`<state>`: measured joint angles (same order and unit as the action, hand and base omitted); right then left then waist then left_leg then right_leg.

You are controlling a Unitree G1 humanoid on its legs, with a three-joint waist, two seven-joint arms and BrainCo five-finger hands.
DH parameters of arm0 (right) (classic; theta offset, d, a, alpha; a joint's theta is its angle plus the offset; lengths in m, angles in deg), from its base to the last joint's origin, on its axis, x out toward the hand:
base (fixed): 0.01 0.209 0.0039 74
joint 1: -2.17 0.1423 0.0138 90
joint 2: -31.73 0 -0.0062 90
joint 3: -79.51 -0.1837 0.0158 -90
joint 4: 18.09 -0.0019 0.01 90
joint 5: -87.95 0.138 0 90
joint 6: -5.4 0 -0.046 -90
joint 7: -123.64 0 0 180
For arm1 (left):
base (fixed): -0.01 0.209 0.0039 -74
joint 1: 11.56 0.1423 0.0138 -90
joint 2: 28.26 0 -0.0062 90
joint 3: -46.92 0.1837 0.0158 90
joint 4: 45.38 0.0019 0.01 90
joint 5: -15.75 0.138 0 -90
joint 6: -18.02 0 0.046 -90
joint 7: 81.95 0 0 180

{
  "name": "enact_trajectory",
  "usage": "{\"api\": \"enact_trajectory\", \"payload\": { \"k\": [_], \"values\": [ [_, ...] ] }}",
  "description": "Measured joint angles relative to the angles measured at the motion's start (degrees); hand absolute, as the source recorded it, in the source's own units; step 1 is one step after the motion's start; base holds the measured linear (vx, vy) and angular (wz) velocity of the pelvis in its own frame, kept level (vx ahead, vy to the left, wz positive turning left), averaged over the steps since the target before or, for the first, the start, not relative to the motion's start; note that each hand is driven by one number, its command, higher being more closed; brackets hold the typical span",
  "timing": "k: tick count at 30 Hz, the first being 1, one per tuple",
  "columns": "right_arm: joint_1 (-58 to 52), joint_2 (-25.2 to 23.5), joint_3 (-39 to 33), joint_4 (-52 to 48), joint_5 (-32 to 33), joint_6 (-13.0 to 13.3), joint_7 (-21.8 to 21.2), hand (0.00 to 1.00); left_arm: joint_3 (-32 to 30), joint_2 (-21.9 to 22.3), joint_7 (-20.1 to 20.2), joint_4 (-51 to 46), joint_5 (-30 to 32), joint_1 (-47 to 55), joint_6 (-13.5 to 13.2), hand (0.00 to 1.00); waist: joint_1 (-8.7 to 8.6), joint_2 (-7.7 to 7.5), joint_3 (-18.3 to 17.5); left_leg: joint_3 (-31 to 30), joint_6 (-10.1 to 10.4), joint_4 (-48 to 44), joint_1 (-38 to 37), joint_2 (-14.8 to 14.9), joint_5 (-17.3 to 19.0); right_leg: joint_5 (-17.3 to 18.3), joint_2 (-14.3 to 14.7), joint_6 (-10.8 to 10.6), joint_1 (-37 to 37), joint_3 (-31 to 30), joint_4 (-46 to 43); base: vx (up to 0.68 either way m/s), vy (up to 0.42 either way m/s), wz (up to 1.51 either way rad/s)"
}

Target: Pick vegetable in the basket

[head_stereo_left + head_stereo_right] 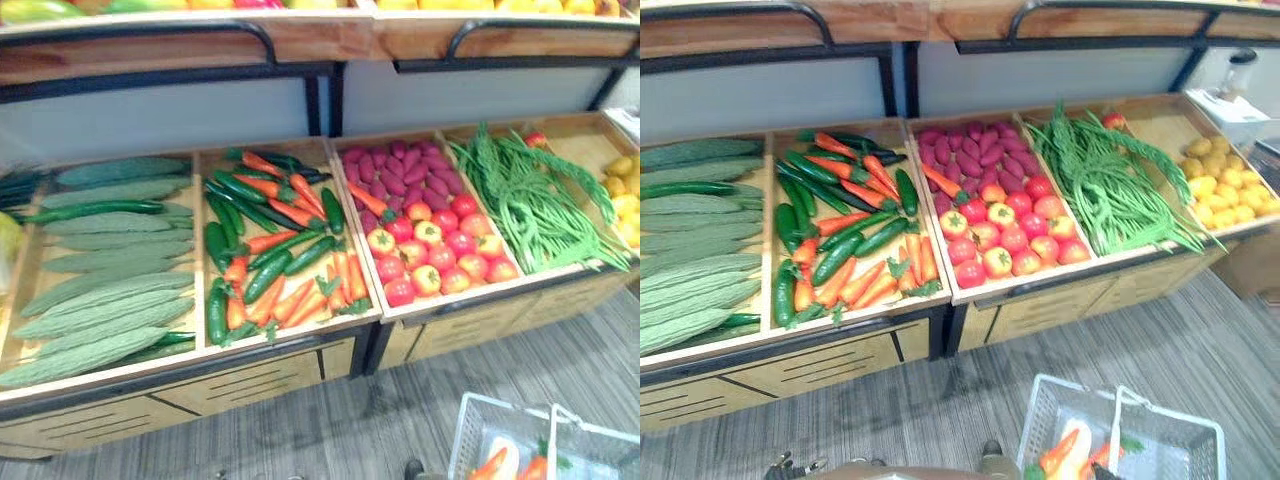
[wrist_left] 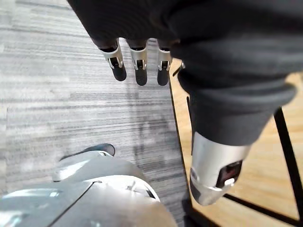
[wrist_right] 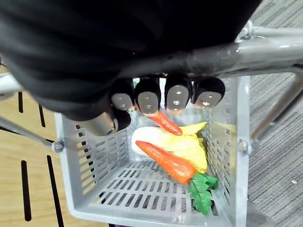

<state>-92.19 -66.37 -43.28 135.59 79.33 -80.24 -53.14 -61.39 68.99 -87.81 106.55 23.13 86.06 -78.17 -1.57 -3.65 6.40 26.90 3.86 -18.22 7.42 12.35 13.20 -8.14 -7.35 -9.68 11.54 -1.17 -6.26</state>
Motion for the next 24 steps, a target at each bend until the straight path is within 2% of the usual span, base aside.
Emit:
{"api": "enact_trajectory", "payload": {
  "k": [1,2,3,5,7,9,10,11,12,13,14,15,16,17,18,19,20,21,23,24],
  "values": [
    [0.2,-0.3,0.5,-0.1,0.1,0.0,0.0,1.0,0.0,-0.2,0.0,0.0,0.6,-0.5,0.0,0.0,0.07,0.56,0.4,1.4,-0.6,0.2,-0.1,0.8,-0.2,-3.6,0.8,0.1,0.1,-0.3,2.3,-0.24,0.202,-1.3],
    [0.7,-0.8,2.0,-0.3,0.2,0.0,-0.1,1.0,0.1,-0.2,0.1,-0.6,1.0,-1.1,-0.2,0.0,0.17,1.47,1.6,4.7,-2.3,0.9,-0.5,2.6,-1.2,-7.9,1.6,1.4,-0.4,1.3,5.3,-0.15,0.125,-1.1],
    [0.9,-1.4,2.3,-0.6,0.2,0.0,-0.2,1.0,0.1,-0.5,0.1,-1.3,2.8,-1.5,-0.3,0.0,-0.21,1.2,2.4,7.4,-2.8,2.3,-1.5,2.9,-1.9,-1.9,0.7,5.0,1.0,7.7,-3.9,-0.15,0.169,-1.04],
    [0.3,-1.5,2.6,0.4,0.4,-0.5,0.0,1.0,0.6,-0.6,0.5,-2.9,4.2,-1.0,-0.4,0.0,-0.03,1.23,2.5,12.0,-3.3,5.4,-4.9,3.0,-3.6,5.9,-1.5,7.8,0.6,14.8,-17.4,-0.07,0.149,-0.95],
    [-0.4,-1.6,4.3,0.8,0.5,-0.6,-0.1,1.0,1.1,-0.9,0.6,-3.4,4.9,-0.3,-0.4,0.0,0.02,1.23,2.5,16.9,-3.4,7.3,-7.1,3.1,-4.7,7.7,-3.1,8.8,-1.7,17.5,-23.7,-0.06,0.064,-1.27],
    [-0.5,-1.6,4.7,1.4,0.4,-0.6,0.0,1.0,0.7,-1.3,0.4,-3.4,4.9,0.0,-0.2,0.0,0.12,0.65,2.2,22.0,-3.3,6.4,-7.8,3.5,-4.8,8.6,-5.4,8.9,-2.7,19.9,-24.6,-0.05,-0.052,-1.53],
    [-0.3,-1.7,4.6,1.4,0.5,-0.6,-0.1,1.0,-0.4,-1.7,0.4,-3.2,4.9,-0.4,0.2,0.0,0.08,-0.15,2.4,25.2,-3.4,4.9,-8.0,3.6,-5.2,8.5,-4.6,8.9,-1.8,21.8,-21.8,-0.1,-0.105,-1.72],
    [-0.4,-2.0,4.6,1.4,0.7,-0.5,0.1,1.0,-0.5,-1.2,0.4,-2.7,4.8,-0.6,0.2,0.0,0.14,-0.34,2.5,25.9,-3.9,5.9,-7.1,2.7,-5.0,7.4,-2.7,10.4,-2.4,21.1,-16.2,-0.17,-0.097,-1.7],
    [-0.2,-1.7,4.4,1.5,0.7,-0.5,0.1,1.0,-0.6,-0.8,0.4,-2.5,4.8,-0.7,0.2,0.0,0.23,0.29,2.2,24.6,-3.7,9.1,-6.9,0.7,-4.8,6.6,-1.5,10.5,-3.2,19.2,-11.2,-0.32,-0.078,-1.9],
    [0.7,-0.6,2.5,2.1,0.6,-0.8,0.3,1.0,-0.9,0.6,0.4,-2.5,4.8,-0.5,-0.3,0.0,0.58,2.2,1.5,26.4,-3.5,14.7,-7.4,-0.3,-7.5,8.9,-0.9,9.7,-2.4,17.4,-11.2,-0.25,-0.036,-1.53],
    [0.8,-1.2,2.5,2.7,0.5,-1.2,0.2,1.0,-1.1,0.0,0.1,-2.5,4.8,-1.7,-0.3,0.0,-0.33,0.79,2.0,29.7,-3.9,13.6,-7.4,-0.7,-8.0,13.4,-4.1,7.3,-0.8,17.3,-20.3,-0.17,-0.065,-1.43],
    [0.6,-1.5,2.8,3.2,0.6,-1.4,0.3,1.0,-1.1,-0.1,0.0,-2.6,4.8,-2.0,-0.2,0.0,-0.29,0.52,2.0,31.2,-3.9,12.9,-7.3,-0.3,-8.0,13.8,-5.0,6.6,-0.9,18.0,-21.0,0.01,-0.166,-1.22],
    [0.6,-1.7,3.5,4.7,0.7,-1.5,0.3,1.0,-1.1,-0.3,-0.1,-2.8,4.8,-1.9,-0.3,0.0,0.28,-0.25,1.4,34.3,-3.9,10.6,-6.8,1.7,-7.9,13.7,-5.8,6.5,-1.7,19.9,-18.3,0.05,-0.385,-1.48],
    [0.7,-2.4,4.2,4.8,0.7,-1.5,0.2,1.0,-1.1,-0.6,-0.1,-2.7,4.8,-1.7,-0.2,0.0,0.04,-1.1,1.1,37.1,-3.8,7.2,-6.5,4.3,-7.8,12.3,-5.5,5.2,-3.6,21.9,-12.2,0.05,-0.442,-1.47],
    [0.8,-2.6,4.5,4.8,0.7,-1.5,0.1,1.0,-1.1,-0.5,-0.1,-2.7,4.8,-1.8,0.0,0.0,-0.15,-1.65,1.0,38.0,-3.8,5.6,-6.5,5.6,-7.8,12.3,-4.1,5.0,-4.8,22.1,-9.4,0.04,-0.421,-1.13],
    [0.7,-2.4,4.6,4.8,0.7,-1.4,0.1,1.0,-1.2,-0.3,-0.1,-2.7,4.8,-2.3,0.1,0.0,-0.25,-1.46,1.0,38.7,-3.6,3.5,-6.6,7.6,-7.7,12.3,-2.5,5.0,-5.6,23.2,-6.4,0.0,-0.345,-0.9],
    [0.2,-1.9,4.6,4.8,0.7,-1.4,0.3,1.0,-0.5,1.0,-0.1,-2.6,4.8,-3.3,0.1,0.0,-0.63,-0.39,1.3,38.8,-3.6,0.2,-6.9,10.3,-7.7,12.6,-0.7,5.4,-6.9,23.0,-3.9,-0.03,-0.358,-0.82],
    [-0.6,-1.4,4.6,4.8,0.7,-1.5,0.3,1.0,0.2,2.3,-0.1,-2.7,4.8,-3.9,0.0,0.0,-1.71,0.71,1.7,38.8,-3.6,-2.2,-7.7,12.7,-7.6,13.1,0.9,6.2,-8.7,22.9,-2.3,-0.07,-0.356,-0.61],
    [-2.0,-1.1,4.6,4.7,2.0,-1.6,0.6,1.0,0.6,3.8,-0.2,-2.7,4.8,-4.1,-0.1,0.0,-3.0,2.57,1.6,38.8,-3.2,-4.2,-8.8,15.7,-7.8,13.6,3.4,7.0,-10.3,22.6,-1.4,-0.08,-0.229,-0.37],
    [-3.2,-1.1,4.7,4.7,2.3,-1.6,0.6,1.0,0.7,4.2,-0.2,-2.8,4.8,-4.1,-0.2,0.0,-3.31,3.36,1.9,38.9,-2.4,-5.2,-10.3,17.4,-8.3,14.0,4.6,7.6,-10.9,22.3,-1.4,-0.08,-0.187,-0.35]
  ]
}}
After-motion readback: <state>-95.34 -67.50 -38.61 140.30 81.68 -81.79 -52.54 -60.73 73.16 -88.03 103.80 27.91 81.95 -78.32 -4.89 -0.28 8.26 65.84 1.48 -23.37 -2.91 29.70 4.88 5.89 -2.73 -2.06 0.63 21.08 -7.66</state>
